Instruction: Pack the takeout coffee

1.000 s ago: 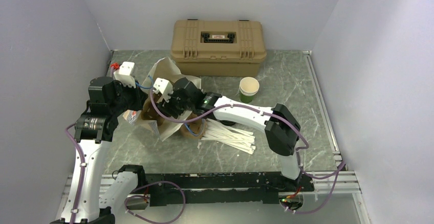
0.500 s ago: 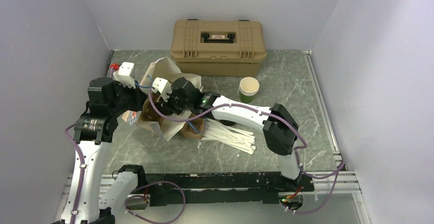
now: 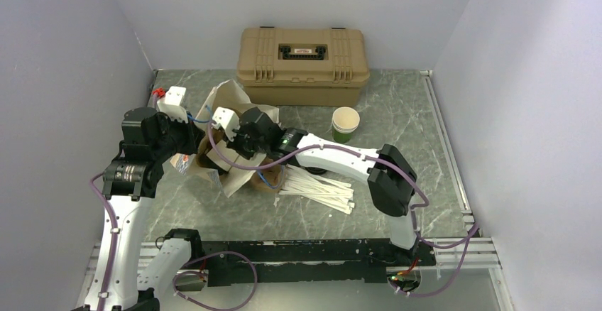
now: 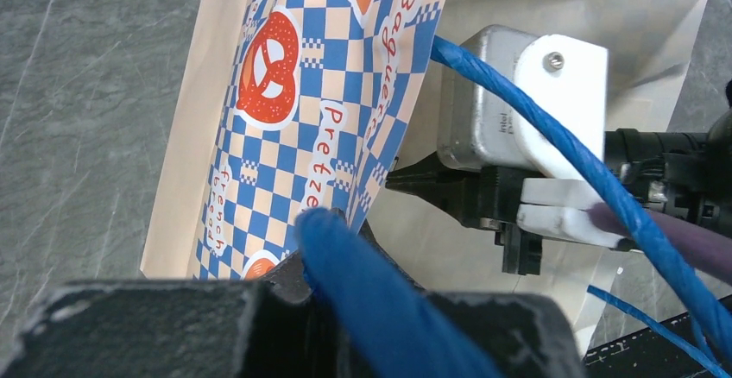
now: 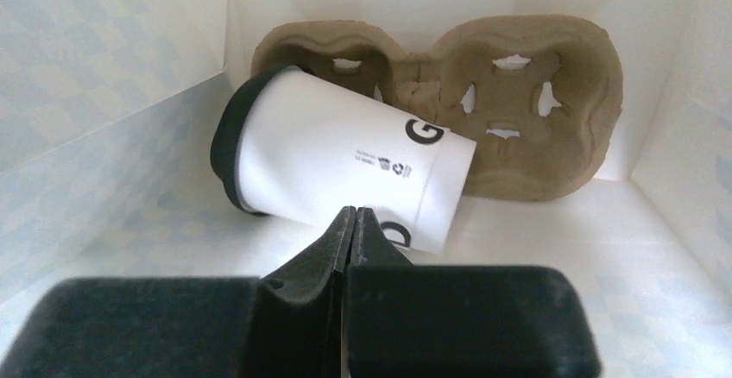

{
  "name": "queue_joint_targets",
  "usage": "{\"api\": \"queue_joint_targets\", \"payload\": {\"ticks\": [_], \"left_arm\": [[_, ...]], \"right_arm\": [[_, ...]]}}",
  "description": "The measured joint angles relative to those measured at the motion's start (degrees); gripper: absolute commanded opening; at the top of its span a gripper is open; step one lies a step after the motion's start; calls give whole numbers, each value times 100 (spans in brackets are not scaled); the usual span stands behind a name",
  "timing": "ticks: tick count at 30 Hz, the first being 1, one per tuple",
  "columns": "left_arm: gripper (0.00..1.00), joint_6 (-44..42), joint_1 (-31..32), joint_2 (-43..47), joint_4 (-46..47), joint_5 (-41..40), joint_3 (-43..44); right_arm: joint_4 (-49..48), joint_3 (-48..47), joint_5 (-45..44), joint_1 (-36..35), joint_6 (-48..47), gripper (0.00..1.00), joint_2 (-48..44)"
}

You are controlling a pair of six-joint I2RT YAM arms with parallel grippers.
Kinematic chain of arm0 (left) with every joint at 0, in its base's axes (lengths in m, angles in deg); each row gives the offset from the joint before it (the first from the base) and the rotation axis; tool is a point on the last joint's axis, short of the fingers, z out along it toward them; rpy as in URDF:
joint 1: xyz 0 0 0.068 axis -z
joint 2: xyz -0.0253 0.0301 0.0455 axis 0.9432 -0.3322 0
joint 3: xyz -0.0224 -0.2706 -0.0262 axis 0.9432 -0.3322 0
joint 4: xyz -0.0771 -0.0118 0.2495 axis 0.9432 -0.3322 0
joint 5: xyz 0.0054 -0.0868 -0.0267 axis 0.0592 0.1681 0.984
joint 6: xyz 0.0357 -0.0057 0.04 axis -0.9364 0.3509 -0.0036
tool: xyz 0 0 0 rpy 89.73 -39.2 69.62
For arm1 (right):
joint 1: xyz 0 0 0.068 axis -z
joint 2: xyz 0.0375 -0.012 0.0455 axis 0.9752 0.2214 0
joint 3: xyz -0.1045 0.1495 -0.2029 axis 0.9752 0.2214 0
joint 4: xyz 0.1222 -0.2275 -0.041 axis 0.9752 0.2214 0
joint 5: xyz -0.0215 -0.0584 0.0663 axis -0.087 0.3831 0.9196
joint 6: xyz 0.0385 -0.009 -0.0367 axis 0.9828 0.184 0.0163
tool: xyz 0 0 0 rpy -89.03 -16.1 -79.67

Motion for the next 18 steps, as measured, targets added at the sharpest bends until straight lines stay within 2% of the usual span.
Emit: {"api": "queue_joint_targets", "payload": {"ticks": [5,6,9,11,18], "left_arm": [[0,0,0,2,-9,0,0],[0,2,0,2,-9,0,0],[0,2,0,2,-11,0,0],[0,0,0,9,-11,0,0],[0,2,0,48,-11,2,0]], "right_arm": [[-7,111,-37,0,-15,0,-205],[-15,118,-48,0,-17,3,-254],[-59,122,-142,0,-20,31,-385],[-98,136,-216,0,-13,45,-452],[-164,190,-490,0,-48,63,-597]]}}
